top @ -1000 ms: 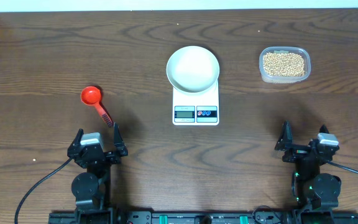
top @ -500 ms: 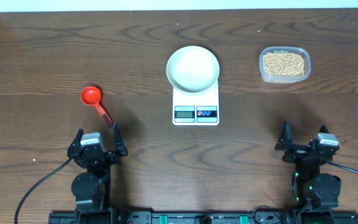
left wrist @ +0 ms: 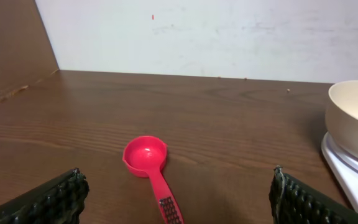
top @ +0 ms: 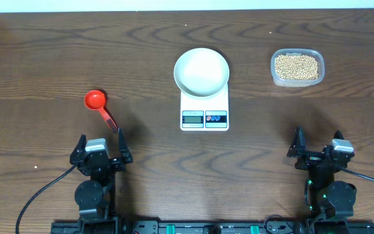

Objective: Scoop item into bowl and weigh 50g on scale

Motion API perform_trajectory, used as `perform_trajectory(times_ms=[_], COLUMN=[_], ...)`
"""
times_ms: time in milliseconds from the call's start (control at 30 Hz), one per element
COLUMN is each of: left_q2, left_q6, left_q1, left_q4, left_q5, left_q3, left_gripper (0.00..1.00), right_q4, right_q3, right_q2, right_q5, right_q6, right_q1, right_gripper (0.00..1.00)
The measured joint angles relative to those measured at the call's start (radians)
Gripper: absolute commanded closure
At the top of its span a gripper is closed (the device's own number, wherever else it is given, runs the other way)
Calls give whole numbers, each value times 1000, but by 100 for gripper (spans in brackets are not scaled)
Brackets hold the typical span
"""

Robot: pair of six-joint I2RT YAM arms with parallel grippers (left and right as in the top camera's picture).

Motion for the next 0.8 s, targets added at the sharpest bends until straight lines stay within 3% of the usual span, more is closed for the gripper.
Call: perform_trajectory(times_ms=[500, 800], left_q2=[23, 242], left_q6=[6, 6], left_q1=[0, 0], left_q4=[82, 108], left_q5=[0, -1], left_q3=[-16, 109], left_gripper=[4, 4], right_q4=[0, 0], right_q3=[0, 0], right_q2=[0, 0], right_q5=[0, 0], right_q6=[0, 0], right_q1=[0, 0], right_gripper=[1, 1])
